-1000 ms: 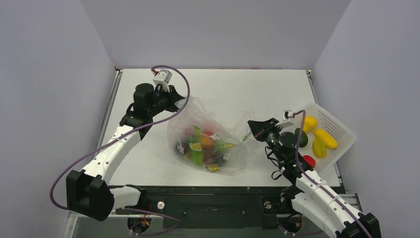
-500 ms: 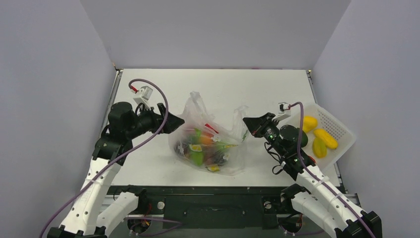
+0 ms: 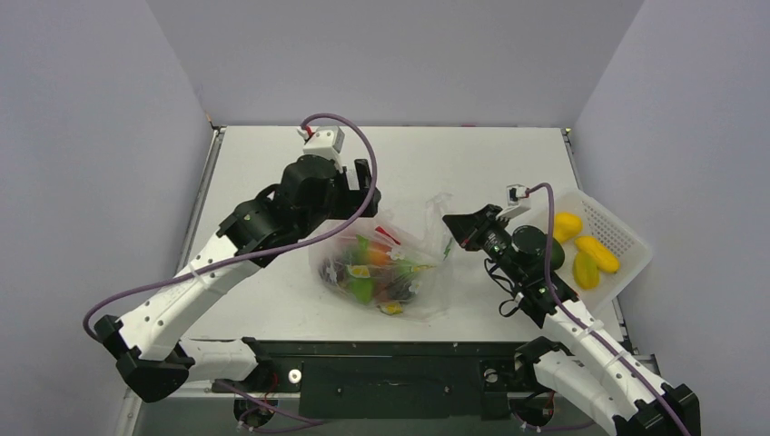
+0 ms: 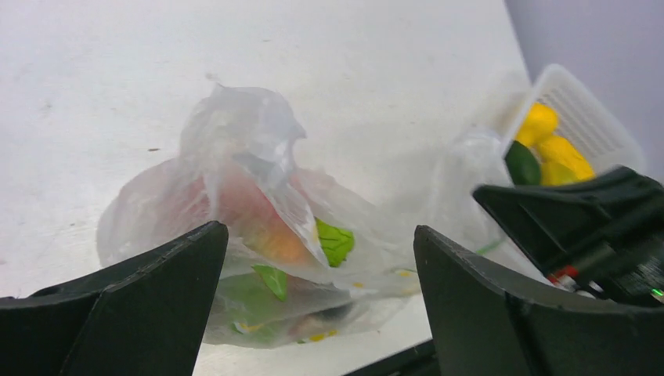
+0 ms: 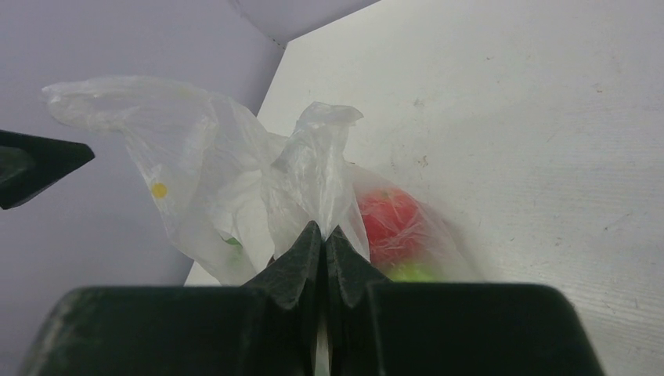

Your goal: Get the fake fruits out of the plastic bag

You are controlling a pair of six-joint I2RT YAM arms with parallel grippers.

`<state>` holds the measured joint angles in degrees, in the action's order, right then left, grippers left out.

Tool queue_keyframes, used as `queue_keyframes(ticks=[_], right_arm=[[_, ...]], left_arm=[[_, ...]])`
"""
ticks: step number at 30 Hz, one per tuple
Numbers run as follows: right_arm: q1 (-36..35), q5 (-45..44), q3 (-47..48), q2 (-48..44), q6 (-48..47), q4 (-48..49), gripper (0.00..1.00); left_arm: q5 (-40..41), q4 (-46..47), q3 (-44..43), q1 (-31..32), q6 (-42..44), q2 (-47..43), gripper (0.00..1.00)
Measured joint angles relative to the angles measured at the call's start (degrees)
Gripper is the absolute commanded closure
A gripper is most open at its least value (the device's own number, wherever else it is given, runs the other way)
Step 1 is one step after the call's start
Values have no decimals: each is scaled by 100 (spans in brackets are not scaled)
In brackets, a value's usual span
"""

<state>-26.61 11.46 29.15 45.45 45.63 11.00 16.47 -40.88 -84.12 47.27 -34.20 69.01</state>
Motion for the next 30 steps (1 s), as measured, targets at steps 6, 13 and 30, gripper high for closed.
queue_keyframes(ticks=[6, 13, 30], right_arm=[[0, -4, 66, -197, -2, -212, 100], [0, -7, 205, -334, -105, -452, 100], [0, 109, 835, -273, -782, -2015, 62]], left_arm=[[1093, 22, -59, 63, 243, 610, 14], [1403, 321, -81, 61, 874, 750, 36], [-1888, 1255, 446, -1749, 614, 798, 100]])
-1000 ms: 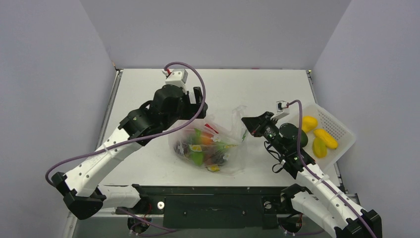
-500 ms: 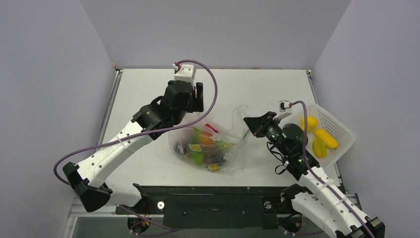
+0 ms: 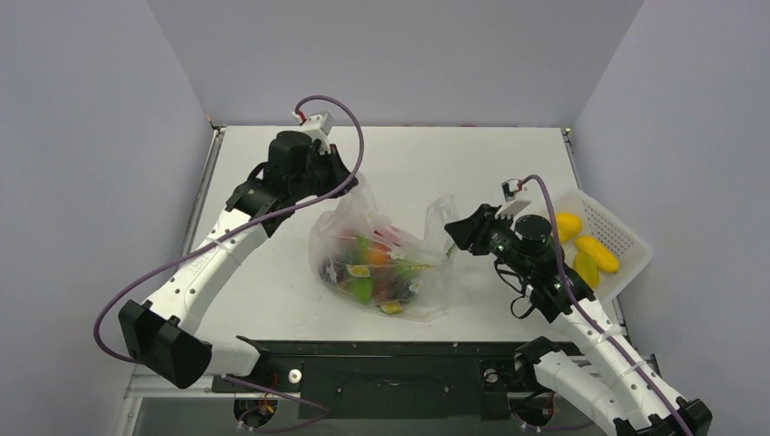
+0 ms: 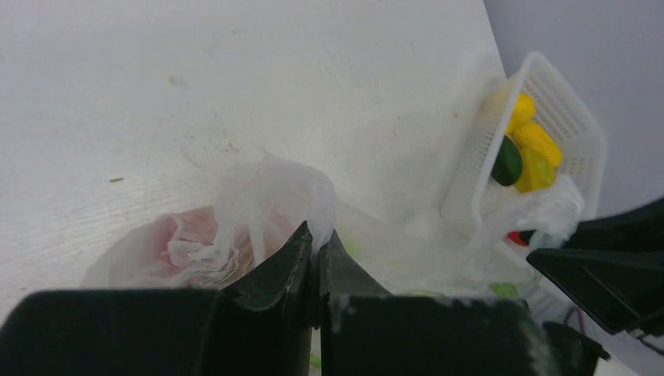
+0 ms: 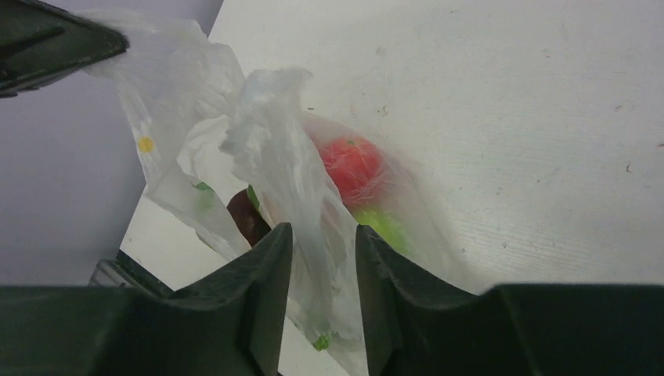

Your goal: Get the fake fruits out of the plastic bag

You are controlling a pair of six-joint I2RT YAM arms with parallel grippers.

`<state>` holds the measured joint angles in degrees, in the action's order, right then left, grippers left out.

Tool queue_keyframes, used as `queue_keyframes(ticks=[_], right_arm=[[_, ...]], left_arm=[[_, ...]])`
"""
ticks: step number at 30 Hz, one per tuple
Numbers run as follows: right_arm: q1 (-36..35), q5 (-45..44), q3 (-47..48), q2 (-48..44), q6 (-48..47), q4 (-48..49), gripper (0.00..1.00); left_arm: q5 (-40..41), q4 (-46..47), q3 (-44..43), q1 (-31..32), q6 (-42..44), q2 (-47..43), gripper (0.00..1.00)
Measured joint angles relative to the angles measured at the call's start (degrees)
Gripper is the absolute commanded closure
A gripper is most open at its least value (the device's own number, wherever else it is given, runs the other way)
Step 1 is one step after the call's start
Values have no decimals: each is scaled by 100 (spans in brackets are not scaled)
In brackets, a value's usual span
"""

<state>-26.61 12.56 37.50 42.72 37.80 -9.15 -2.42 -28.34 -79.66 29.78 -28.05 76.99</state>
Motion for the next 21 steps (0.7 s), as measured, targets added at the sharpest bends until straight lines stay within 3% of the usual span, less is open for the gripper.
queue_keyframes(ticks=[3, 6, 12, 17, 21], right_arm=[[0, 214, 595, 385, -400, -645, 39], [0, 503, 1104, 841, -750, -1207, 27], [-186, 675, 1899, 1637, -1469, -2299, 19], [-953, 404, 2376, 2000, -1917, -2787, 18], [-1099, 7, 2702, 2343, -2138, -2883, 18]], left_arm=[[-850, 162, 422, -107, -254, -70, 100], [-1475, 168, 826, -111, -444, -271, 100], [-2041, 116, 1038, -142, -494, -807, 100], [-2249, 116, 1054, -188, -472, -1139, 100], [-2380, 120, 1132, -192, -474, -1224, 100]])
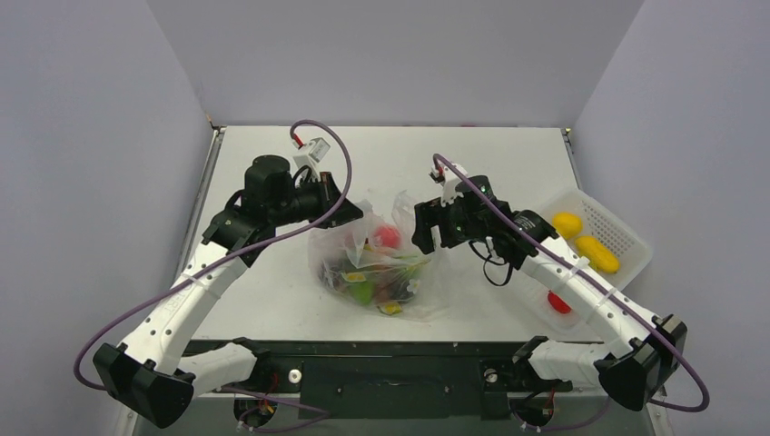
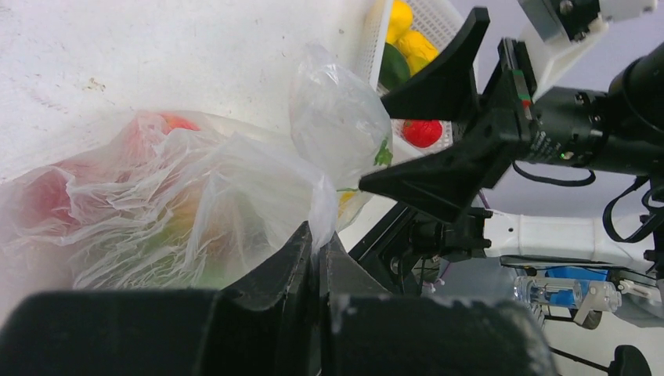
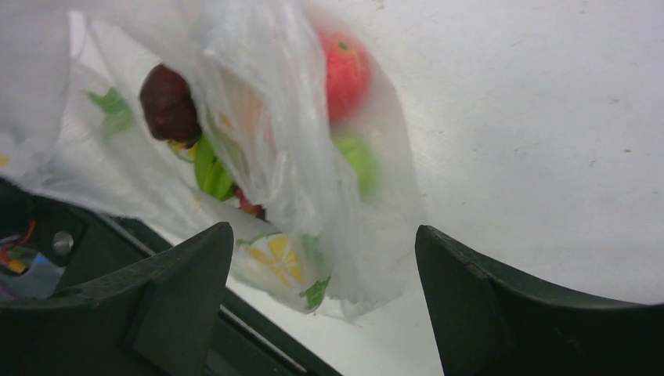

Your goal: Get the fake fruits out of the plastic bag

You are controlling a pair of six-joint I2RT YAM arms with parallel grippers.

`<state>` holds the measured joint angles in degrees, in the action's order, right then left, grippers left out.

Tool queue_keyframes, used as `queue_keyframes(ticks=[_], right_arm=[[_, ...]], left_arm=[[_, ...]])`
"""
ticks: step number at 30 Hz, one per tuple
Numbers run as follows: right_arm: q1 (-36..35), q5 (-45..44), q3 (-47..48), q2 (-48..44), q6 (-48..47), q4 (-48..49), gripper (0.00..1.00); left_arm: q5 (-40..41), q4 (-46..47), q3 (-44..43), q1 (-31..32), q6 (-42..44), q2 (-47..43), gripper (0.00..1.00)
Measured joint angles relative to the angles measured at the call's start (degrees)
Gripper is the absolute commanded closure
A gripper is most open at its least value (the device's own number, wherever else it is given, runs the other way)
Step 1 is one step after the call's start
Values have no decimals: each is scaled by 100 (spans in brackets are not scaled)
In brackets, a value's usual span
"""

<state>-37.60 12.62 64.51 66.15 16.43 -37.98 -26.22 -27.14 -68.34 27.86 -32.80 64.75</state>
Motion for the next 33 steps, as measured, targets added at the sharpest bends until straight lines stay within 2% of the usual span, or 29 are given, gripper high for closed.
queue_keyframes(ticks=[3, 7, 9, 10, 11, 13, 14, 16, 20, 24, 27, 33], right_arm=[[2, -476, 199, 376, -114, -7, 18], [-11, -577, 157, 629, -254, 94, 18], [-66, -498, 63, 667, -278, 229, 24], [-94, -450, 22, 697, -275, 310, 32], [-118, -415, -9, 743, -254, 398, 35], [-151, -407, -50, 866, -160, 577, 51], [-164, -413, -68, 942, -83, 680, 74], [-170, -459, -83, 1067, 92, 866, 99], [-98, -573, -83, 1119, 728, 1307, 100], [361, -564, -81, 1115, 1578, 1982, 100], [837, -535, -68, 1115, 2280, 2516, 100], [1279, -511, 413, 1108, 3265, 3156, 100]], left_arm=[[-96, -4, 101, -17, 2, -13, 100], [-160, -4, 240, -22, 2, -83, 100], [-173, -4, 291, -22, 2, -144, 100], [-177, -2, 319, -24, 2, -181, 100], [-188, 0, 343, -31, 4, -214, 100], [-210, 7, 400, -61, 0, -264, 100], [-221, 13, 428, -87, -7, -284, 100], [-271, 37, 479, -177, -57, -293, 100], [-612, 114, 527, -697, -310, -275, 100], [-999, 553, 490, -1840, -868, -72, 100], [-1110, 857, 240, -2439, -1325, 223, 100], [-1191, 1405, -535, -2900, -1915, 376, 100]])
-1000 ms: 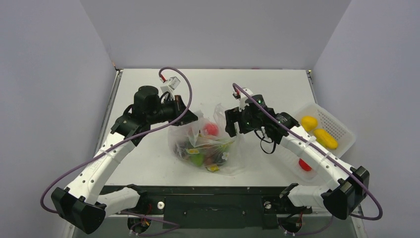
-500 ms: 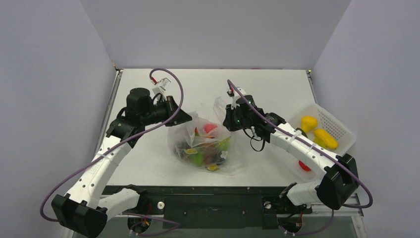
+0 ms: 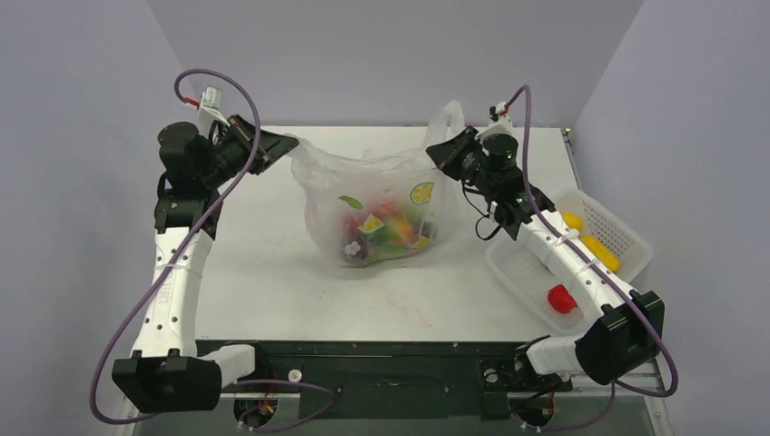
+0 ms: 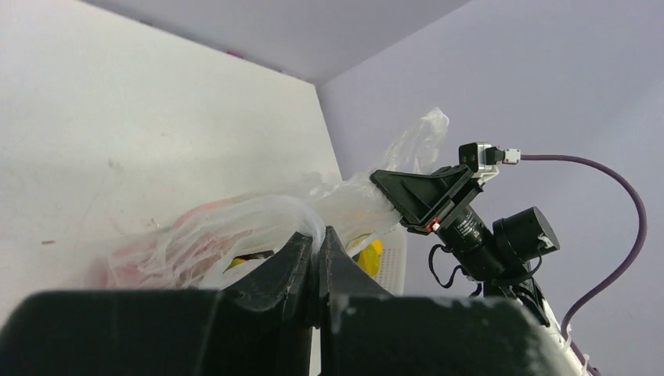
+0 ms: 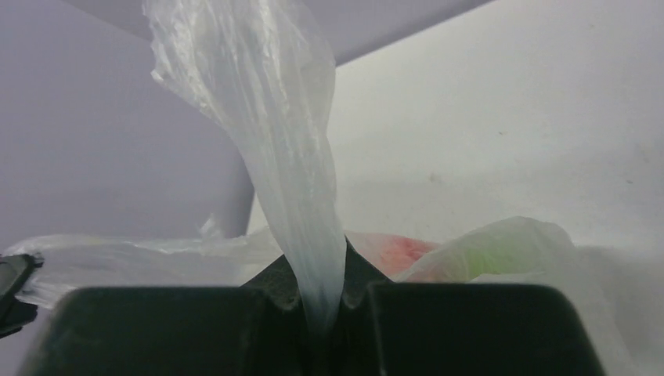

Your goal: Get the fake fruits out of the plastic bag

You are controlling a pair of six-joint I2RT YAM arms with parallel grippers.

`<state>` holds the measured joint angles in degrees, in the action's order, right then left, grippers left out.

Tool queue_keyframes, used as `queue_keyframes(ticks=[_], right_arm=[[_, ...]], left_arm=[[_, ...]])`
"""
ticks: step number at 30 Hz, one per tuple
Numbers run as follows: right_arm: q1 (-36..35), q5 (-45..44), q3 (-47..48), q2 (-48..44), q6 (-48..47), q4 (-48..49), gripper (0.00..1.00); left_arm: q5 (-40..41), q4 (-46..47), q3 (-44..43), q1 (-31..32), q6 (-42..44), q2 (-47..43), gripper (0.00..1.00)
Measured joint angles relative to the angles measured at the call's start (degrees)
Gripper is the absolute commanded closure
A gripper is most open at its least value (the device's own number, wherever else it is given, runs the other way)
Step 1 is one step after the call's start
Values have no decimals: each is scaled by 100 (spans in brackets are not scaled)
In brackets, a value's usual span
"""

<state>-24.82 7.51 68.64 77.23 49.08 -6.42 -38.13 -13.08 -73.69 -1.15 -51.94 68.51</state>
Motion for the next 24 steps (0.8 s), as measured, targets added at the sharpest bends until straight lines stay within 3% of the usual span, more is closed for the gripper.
queue_keyframes(ticks=[5, 11, 15, 19, 24], right_arm=[[-13, 50, -44, -267, 229, 472, 100], [-94, 219, -1598, -848, 166, 1099, 89], [-107, 437, -2682, -654, -63, 1104, 66], [-162, 555, -3189, -544, -483, 654, 48], [-494, 313, -3112, -1021, -1130, -214, 37]], left_arm=[[37, -46, -76, -46, 302, -514, 100], [-109, -503, 1191, -44, 1049, -1801, 100], [-170, -1049, 2474, -48, 1296, -2503, 100], [-286, -1397, 3526, -57, 1187, -3023, 100], [-345, -1423, 3764, -57, 1084, -3156, 98]])
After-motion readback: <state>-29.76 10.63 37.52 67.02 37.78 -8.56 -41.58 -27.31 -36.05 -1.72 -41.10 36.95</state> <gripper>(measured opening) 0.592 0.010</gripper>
